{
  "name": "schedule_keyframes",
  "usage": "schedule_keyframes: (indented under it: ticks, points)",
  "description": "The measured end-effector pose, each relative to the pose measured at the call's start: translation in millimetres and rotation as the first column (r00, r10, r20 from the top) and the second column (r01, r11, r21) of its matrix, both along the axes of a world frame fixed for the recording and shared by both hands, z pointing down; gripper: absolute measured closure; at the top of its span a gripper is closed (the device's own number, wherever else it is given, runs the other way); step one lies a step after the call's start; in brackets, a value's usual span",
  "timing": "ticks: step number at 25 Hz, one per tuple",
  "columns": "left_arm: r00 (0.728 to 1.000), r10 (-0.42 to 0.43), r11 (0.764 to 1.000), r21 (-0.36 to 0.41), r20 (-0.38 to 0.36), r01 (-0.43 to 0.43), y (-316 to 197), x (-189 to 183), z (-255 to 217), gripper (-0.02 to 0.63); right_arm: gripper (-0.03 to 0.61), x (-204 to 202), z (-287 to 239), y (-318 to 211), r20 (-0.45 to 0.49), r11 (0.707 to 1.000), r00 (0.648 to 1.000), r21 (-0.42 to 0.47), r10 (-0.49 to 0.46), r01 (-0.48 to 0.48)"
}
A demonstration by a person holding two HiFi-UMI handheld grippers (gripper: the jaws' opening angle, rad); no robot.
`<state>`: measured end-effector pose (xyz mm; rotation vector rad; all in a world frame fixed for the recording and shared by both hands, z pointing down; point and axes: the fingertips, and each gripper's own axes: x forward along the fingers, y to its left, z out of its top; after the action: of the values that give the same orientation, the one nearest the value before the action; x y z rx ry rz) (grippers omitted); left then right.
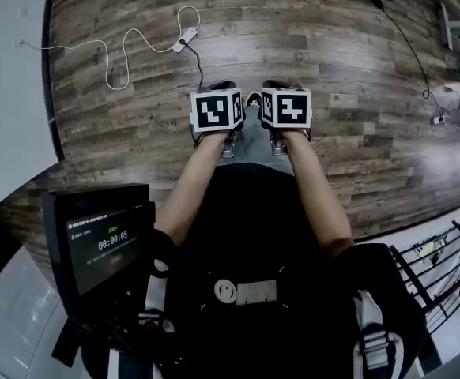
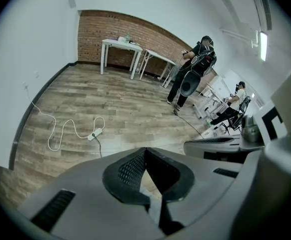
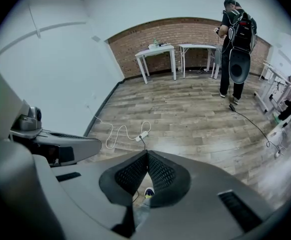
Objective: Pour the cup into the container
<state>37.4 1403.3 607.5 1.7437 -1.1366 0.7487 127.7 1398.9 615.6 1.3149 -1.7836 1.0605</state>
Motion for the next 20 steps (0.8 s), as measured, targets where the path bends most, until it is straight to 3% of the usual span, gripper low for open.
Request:
schedule_keyframes:
  ticks: [7, 20]
  points:
    - [0.998, -0.013, 0.999, -0.038, 0.056, 0.015, -90.8, 53.5, 11.5, 0.614, 0.574, 46.0, 21.2, -82.2, 0.048, 0.998, 0.998, -0.057, -0.038, 0.041]
    - [0.997, -0.04, 0.999, 0.005, 0.061, 0.04, -119.1, 57.3, -3.2, 0.614, 0.574, 25.4, 11.1, -110.9, 0.078, 0.993, 0.99, -0.014, -0.118, 0.119]
